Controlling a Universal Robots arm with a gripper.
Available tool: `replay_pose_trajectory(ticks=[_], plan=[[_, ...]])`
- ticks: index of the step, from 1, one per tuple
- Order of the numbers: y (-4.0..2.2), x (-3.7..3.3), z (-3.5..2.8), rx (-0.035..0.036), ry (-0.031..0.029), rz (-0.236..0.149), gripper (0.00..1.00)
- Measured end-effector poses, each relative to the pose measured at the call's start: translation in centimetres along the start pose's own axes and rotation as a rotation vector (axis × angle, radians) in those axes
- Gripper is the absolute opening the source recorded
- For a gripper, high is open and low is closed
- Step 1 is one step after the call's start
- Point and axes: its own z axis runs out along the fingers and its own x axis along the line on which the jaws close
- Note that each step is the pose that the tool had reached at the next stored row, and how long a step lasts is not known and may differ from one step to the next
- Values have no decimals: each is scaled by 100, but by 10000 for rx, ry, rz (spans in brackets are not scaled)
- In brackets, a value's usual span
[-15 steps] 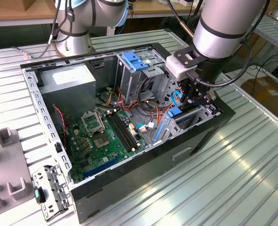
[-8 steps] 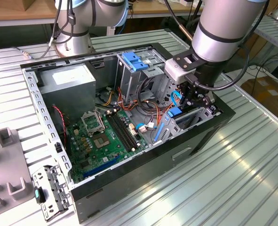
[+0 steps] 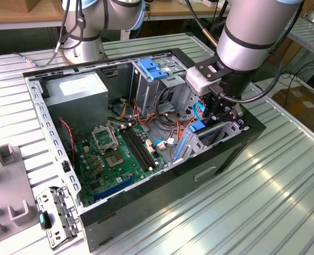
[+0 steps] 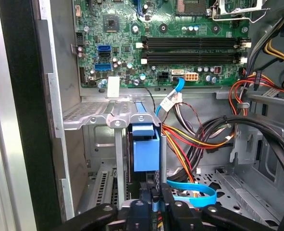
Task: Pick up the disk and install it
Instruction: 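Insert the second disk wire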
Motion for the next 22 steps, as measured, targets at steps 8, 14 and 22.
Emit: replay_pose_trajectory(ticks=[8, 14, 22], plan=[[-31, -10, -148, 0, 1, 0, 24], [-34, -11, -160, 0, 5, -1, 16], [-34, -11, -162, 0, 10, -2, 11]])
